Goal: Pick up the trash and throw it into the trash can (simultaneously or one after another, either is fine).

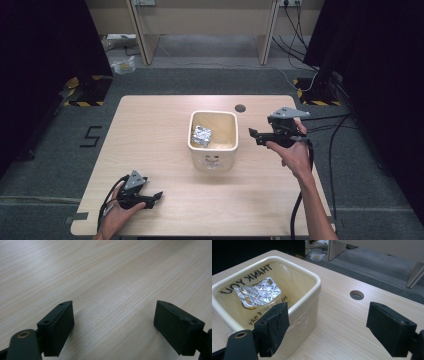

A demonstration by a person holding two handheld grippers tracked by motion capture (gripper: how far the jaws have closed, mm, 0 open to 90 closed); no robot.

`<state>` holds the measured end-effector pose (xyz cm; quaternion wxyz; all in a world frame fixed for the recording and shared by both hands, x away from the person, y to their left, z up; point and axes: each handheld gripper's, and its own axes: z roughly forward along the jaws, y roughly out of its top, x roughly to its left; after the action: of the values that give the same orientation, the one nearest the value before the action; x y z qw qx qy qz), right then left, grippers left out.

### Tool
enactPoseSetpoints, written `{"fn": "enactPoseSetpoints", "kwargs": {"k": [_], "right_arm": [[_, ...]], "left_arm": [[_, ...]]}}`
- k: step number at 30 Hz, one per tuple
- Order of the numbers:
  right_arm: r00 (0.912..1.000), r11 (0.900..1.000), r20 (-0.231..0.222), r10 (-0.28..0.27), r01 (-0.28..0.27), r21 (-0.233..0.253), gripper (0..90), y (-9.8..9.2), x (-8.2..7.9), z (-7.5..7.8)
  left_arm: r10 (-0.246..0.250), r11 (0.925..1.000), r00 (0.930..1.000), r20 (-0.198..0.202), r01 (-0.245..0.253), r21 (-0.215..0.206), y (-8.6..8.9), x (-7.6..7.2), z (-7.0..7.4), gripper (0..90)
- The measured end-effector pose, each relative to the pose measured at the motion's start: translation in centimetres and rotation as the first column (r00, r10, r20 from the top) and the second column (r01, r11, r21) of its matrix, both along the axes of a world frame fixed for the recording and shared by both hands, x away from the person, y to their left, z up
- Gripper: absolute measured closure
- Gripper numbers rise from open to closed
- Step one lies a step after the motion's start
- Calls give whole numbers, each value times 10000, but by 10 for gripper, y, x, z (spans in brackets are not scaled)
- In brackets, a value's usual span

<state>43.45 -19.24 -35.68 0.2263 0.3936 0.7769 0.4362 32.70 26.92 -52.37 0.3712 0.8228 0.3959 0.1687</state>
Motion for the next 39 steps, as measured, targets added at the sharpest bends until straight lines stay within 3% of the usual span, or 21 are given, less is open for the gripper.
{"fn": "enactPoseSetpoints", "kwargs": {"k": [25,27,39], "right_arm": [[9996,9993,50,-286,287,-230,183,-9,-18,-36],[9994,9996,189,-294,293,52,185,-10,-20,-37],[9997,9997,-104,-208,207,-98,185,-10,-23,-53]], "left_arm": [[10,10000,10000,-8,-10,-21,0,0,0,156],[9,10000,10000,-6,-9,-19,0,0,0,156],[6,10000,10000,-9,-6,-22,0,0,0,156]]}}
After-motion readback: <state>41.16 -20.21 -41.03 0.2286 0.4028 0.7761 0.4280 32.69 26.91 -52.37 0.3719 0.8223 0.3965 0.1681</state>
